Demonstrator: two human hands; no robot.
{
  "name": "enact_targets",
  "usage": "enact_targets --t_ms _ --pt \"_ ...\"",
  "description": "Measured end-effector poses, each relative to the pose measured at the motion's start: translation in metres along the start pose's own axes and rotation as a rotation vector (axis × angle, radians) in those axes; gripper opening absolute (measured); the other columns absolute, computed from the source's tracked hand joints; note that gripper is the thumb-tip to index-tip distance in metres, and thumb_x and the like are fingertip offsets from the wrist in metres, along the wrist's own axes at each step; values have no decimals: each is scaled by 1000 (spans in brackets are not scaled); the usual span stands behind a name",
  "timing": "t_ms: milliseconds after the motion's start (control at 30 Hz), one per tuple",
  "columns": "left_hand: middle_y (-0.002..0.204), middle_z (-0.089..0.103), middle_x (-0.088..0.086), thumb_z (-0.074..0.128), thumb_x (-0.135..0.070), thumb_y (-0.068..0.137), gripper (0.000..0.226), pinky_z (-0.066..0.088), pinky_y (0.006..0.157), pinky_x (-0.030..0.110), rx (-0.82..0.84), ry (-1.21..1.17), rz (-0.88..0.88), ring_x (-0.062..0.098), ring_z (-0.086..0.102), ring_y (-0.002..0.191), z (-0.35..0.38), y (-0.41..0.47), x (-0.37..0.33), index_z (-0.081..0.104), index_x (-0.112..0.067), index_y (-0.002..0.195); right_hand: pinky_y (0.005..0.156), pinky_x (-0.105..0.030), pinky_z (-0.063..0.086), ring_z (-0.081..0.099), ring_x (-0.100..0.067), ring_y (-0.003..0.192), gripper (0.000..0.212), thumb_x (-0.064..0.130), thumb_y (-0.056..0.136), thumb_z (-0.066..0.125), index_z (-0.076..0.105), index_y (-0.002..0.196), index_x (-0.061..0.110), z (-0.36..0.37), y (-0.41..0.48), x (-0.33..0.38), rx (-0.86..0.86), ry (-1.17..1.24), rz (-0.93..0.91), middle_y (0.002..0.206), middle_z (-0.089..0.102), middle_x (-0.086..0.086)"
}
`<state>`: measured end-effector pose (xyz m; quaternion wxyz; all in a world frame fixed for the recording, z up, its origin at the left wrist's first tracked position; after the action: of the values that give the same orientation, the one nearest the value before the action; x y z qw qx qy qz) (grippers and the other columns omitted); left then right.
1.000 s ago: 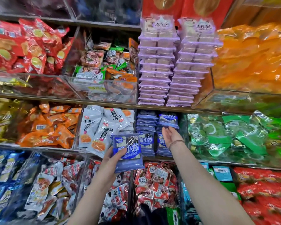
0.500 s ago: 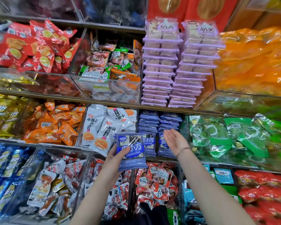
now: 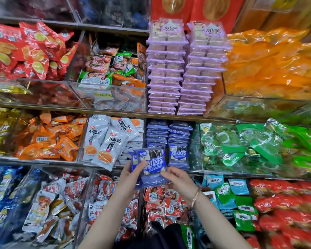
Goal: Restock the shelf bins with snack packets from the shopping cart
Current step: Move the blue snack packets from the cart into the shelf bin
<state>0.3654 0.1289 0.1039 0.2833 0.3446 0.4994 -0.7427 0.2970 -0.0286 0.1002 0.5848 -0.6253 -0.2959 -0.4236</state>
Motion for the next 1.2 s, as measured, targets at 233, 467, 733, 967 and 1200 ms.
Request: enact_targets --t_ms 233,467,733,967,1200 --pt "135 53 -3 58 -35 93 55 41 88 38 -138 -42 -57 18 50 119 -21 5 -4 39 -24 143 60 -20 54 61 -10 60 15 22 90 57 59 88 7 -18 25 10 -209 432 6 73 64 -2" --pt "118 66 -1 52 -25 98 33 48 89 42 -150 -13 -56 17 60 110 -26 4 -5 53 -22 130 53 -19 54 58 -13 63 16 21 93 56 59 85 7 -19 89 52 -360 593 59 75 62 -6" --pt "128 57 -7 55 -26 96 52 41 95 38 -138 -21 -83 16 49 125 -19 4 -5 37 -27 144 87 -26 52 62 -21 97 35 13 91 59 53 122 0 -11 126 66 -386 725 60 104 62 -14" --pt "135 55 -4 58 -27 94 56 35 108 50 -149 -32 -123 19 48 127 -19 10 1 37 -26 146 79 -27 52 63 -20 87 36 5 89 59 49 123 0 -20 127 44 -432 795 120 116 59 -17" --pt "133 58 -1 59 -31 93 56 35 109 54 -157 -27 -130 21 52 125 -21 9 -1 38 -24 145 49 -20 56 59 -13 65 15 11 91 59 57 104 4 -14 152 70 -496 663 198 74 59 -7"
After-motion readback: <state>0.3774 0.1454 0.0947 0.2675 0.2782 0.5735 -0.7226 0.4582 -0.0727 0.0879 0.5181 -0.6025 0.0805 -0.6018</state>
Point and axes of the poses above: each hand's wrist, its own y-axis towards the middle knuckle, its own z-axis out of the palm, x = y × z, the point moved 2 cm from there along y, towards the middle knuckle
